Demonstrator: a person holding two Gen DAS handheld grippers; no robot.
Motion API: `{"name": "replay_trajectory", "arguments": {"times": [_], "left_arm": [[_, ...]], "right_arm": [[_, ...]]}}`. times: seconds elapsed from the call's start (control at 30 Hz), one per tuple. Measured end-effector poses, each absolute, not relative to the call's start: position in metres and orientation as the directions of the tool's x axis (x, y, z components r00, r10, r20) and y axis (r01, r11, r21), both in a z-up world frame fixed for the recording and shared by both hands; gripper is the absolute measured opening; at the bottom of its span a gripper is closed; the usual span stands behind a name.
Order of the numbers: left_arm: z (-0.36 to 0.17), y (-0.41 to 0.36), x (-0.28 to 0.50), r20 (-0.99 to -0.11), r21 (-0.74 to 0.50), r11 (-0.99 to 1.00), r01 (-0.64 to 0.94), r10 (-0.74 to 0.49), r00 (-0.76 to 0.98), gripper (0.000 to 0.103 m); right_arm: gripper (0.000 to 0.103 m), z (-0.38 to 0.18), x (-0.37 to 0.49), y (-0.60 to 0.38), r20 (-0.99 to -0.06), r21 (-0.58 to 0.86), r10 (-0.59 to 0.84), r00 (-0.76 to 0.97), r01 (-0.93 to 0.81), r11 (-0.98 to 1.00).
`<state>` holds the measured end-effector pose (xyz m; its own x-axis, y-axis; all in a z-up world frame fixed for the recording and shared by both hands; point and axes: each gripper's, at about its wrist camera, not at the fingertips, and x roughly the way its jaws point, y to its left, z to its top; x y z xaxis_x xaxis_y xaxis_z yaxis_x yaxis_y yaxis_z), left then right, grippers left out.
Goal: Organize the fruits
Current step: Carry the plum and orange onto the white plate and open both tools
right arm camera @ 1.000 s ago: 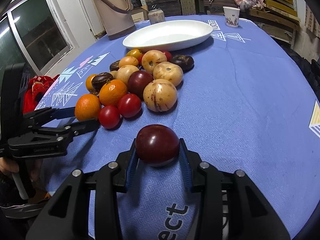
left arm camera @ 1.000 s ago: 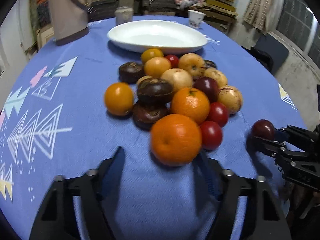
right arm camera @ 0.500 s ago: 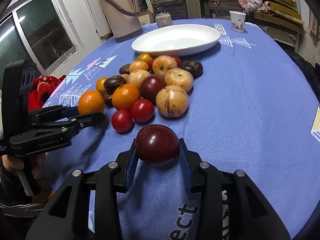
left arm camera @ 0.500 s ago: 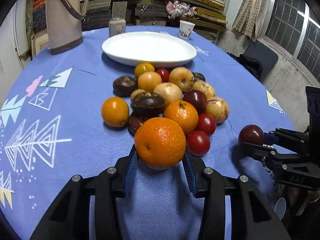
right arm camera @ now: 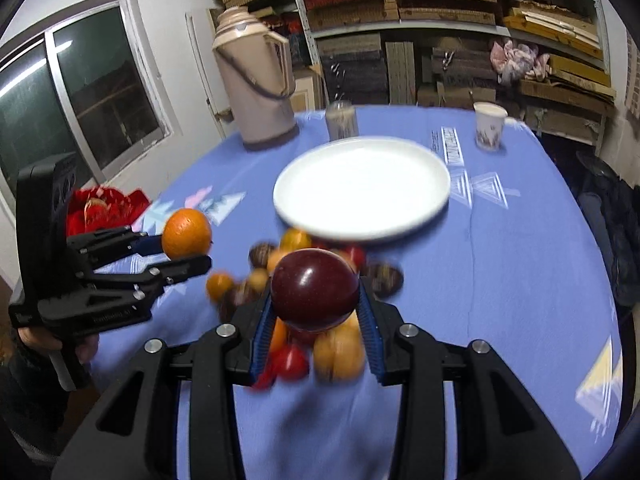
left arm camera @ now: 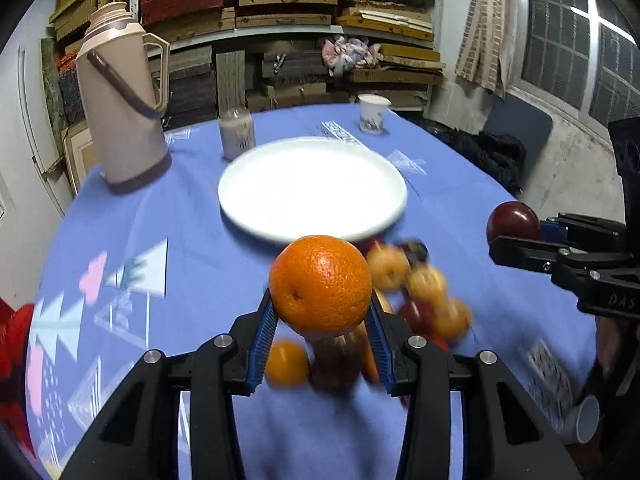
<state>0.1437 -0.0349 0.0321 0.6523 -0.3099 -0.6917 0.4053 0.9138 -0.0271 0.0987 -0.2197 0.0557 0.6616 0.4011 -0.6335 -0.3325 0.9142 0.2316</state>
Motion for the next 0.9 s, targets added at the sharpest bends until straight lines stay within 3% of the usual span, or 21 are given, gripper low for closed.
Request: {"name": "replay_trajectory", "arguments": {"times": [0.3,0.6,0.63,0.7,0.73,0.9], "left_arm": [[0.011,-0.049,0.263,-0.75,-0.068,0.945,0.32,-0.26,0.608,0.044],[-0.022,-0.059,0.321,-0.804,-0.063,0.956,0.288,-0.219,0.552,0.045],[-0.024,-0.06,0.323,-0.805,-0.07,0.956,0.285,-0.223,0.549,0.046],[-0.021,-0.06,0.322,-0.793,-0.071,0.959,0.276,-0.222,0.568,0.062],[-0.016,-0.059,0.32,-0.777,-0.07,0.959,0.274,-0.224,0.588,0.076],[0.003,-0.053,0.297,-0.737,-0.06,0.955,0.29,-0.238,0.632,0.081]], "right_arm": [[0.038,0.019,0.236,-0.197,-0.76,0.145,0.258,0.596,-0.232,0.962],[0.04,-0.02,0.299,-0.2,-0.804,0.186,0.255,0.537,-0.18,0.966],[0.04,-0.022,0.301,-0.201,-0.809,0.189,0.251,0.532,-0.169,0.967],[0.043,-0.022,0.3,-0.204,-0.805,0.191,0.246,0.54,-0.156,0.969],[0.043,-0.019,0.296,-0.207,-0.795,0.198,0.253,0.552,-0.157,0.967],[0.047,0.0,0.268,-0.222,-0.755,0.232,0.284,0.591,-0.164,0.959]]}}
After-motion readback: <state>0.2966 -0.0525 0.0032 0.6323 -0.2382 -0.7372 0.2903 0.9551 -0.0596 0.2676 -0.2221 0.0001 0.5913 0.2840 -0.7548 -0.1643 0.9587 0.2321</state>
